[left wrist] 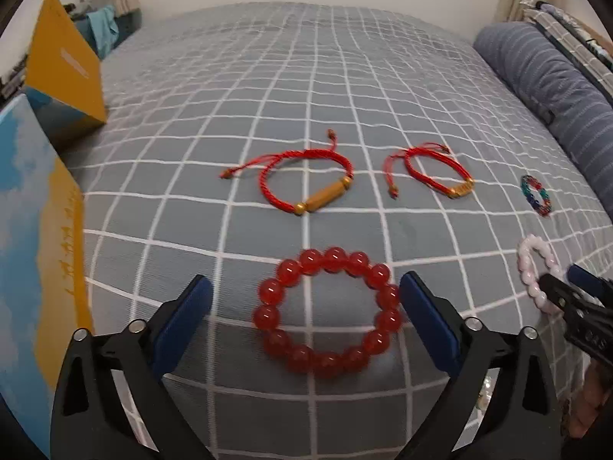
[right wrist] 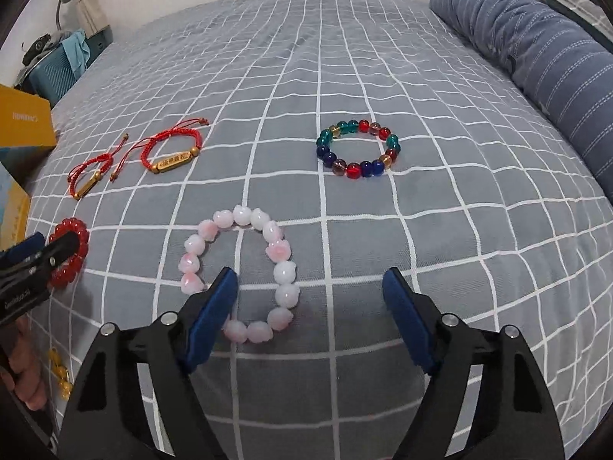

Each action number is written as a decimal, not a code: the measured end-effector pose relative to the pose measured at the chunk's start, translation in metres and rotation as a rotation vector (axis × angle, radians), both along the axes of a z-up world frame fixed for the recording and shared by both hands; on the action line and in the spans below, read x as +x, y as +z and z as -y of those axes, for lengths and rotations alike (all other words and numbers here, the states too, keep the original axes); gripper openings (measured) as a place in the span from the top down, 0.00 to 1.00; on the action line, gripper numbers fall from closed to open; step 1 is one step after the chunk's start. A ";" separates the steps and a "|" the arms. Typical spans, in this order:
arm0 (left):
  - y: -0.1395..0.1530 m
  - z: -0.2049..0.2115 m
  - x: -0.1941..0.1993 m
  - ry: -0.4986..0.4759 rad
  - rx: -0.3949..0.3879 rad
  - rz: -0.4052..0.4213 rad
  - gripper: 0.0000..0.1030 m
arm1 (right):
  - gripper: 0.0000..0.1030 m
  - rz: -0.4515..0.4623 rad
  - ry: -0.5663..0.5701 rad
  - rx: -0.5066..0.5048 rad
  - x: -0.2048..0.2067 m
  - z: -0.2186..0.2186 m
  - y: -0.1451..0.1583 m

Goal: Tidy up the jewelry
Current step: 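Grasp the red bead bracelet with the left tool while the right tool grasps the pink-white bracelet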

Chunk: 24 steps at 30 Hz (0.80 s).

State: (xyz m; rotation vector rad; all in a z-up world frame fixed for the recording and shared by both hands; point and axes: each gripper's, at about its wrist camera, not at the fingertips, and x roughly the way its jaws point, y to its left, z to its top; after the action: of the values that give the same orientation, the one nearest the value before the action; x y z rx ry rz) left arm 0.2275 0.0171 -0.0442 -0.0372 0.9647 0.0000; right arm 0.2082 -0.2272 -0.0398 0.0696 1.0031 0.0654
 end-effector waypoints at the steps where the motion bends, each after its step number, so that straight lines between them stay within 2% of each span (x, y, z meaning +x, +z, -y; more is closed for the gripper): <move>1: 0.000 0.000 0.000 -0.011 -0.009 -0.003 0.13 | 0.33 0.002 0.000 0.003 0.001 0.000 0.001; 4: 0.004 -0.004 -0.001 0.010 -0.020 0.000 0.15 | 0.41 -0.001 0.005 0.008 0.003 -0.003 0.002; 7: 0.004 -0.005 -0.002 0.023 0.006 0.008 0.16 | 0.49 -0.005 0.021 0.002 0.007 -0.007 0.002; 10: 0.000 -0.009 0.001 0.024 0.006 -0.009 0.21 | 0.61 -0.007 0.028 0.007 0.005 -0.007 0.002; 13: -0.005 -0.007 0.002 0.016 0.025 -0.021 0.32 | 0.70 -0.013 0.033 0.017 0.005 -0.007 0.002; 15: -0.006 -0.005 0.001 0.006 0.038 -0.017 0.36 | 0.80 -0.017 0.044 0.021 0.005 -0.007 0.003; 17: -0.007 -0.003 0.000 0.000 0.047 -0.015 0.55 | 0.87 -0.020 0.052 0.016 0.005 -0.009 0.004; 18: -0.006 -0.001 -0.001 -0.007 0.056 -0.017 0.62 | 0.89 -0.020 0.052 0.014 0.004 -0.009 0.005; 19: -0.005 0.001 -0.002 -0.006 0.067 -0.019 0.76 | 0.89 -0.020 0.051 0.015 0.003 -0.009 0.005; 20: -0.003 0.001 -0.003 -0.009 0.069 -0.022 0.85 | 0.89 -0.021 0.049 0.020 0.003 -0.008 0.006; 24: 0.002 0.002 -0.009 -0.025 0.023 -0.047 0.87 | 0.89 -0.015 0.041 0.046 0.000 -0.004 0.010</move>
State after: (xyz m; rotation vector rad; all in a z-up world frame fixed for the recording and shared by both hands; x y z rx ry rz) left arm 0.2187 0.0153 -0.0419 -0.0036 1.0120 -0.0111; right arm 0.2087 -0.2234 -0.0294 0.0918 1.0181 0.1257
